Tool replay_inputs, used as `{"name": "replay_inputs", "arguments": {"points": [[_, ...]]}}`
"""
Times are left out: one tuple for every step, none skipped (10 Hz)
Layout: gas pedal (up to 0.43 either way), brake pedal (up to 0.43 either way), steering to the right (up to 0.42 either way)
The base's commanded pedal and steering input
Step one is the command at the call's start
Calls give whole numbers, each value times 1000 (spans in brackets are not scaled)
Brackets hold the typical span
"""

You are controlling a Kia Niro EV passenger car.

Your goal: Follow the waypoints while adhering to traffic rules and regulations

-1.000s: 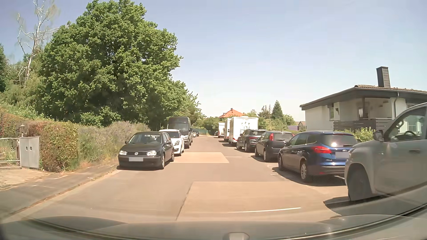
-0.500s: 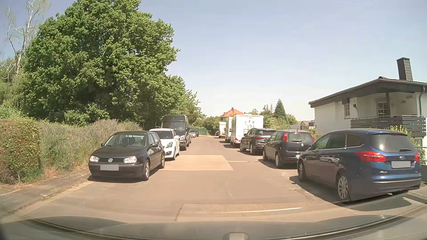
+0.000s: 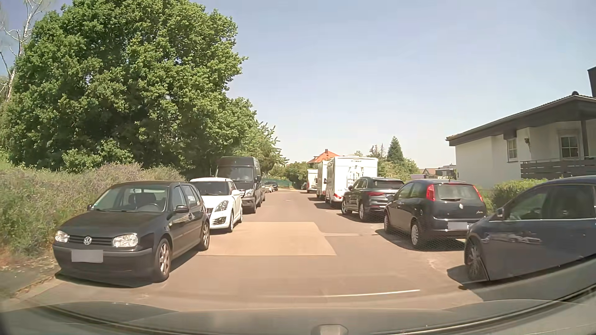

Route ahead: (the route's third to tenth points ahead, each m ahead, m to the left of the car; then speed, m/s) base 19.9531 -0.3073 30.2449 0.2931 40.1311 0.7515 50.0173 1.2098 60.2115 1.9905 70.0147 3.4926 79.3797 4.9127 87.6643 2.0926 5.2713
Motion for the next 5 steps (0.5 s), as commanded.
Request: {"name": "replay_inputs", "arguments": {"points": [[39,0,-11],[39,0,-11],[39,0,-13],[39,0,-17],[39,0,-20]]}}
